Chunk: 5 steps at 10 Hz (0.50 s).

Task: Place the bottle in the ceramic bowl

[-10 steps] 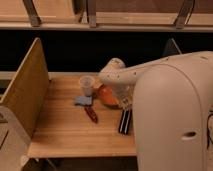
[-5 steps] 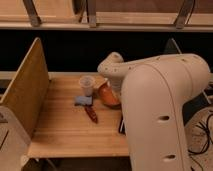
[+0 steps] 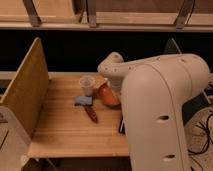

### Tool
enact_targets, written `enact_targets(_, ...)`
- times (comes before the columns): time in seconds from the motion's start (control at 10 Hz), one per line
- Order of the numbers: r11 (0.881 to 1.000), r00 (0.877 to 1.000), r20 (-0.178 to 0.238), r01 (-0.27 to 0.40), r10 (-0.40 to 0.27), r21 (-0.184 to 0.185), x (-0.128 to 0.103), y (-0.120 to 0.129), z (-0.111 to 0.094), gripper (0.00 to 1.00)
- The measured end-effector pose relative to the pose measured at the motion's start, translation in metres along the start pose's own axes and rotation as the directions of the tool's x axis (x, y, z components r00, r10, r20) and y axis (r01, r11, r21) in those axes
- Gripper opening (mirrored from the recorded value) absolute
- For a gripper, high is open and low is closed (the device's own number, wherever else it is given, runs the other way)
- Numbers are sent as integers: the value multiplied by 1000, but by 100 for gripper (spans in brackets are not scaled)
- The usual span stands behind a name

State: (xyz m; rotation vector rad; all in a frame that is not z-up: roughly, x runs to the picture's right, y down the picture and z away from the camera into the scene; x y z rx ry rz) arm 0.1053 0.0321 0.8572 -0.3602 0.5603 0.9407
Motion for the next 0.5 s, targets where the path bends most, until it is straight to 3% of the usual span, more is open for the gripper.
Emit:
enact_targets(0.1, 1000, 1000, 0, 0, 0, 0, 0, 0, 0, 63)
enact_targets(0.2, 1000, 1000, 0, -1, 1, 0, 0, 0, 0, 79)
enact_targets(0.5, 1000, 1000, 0, -1, 1, 0, 1, -1, 0, 80)
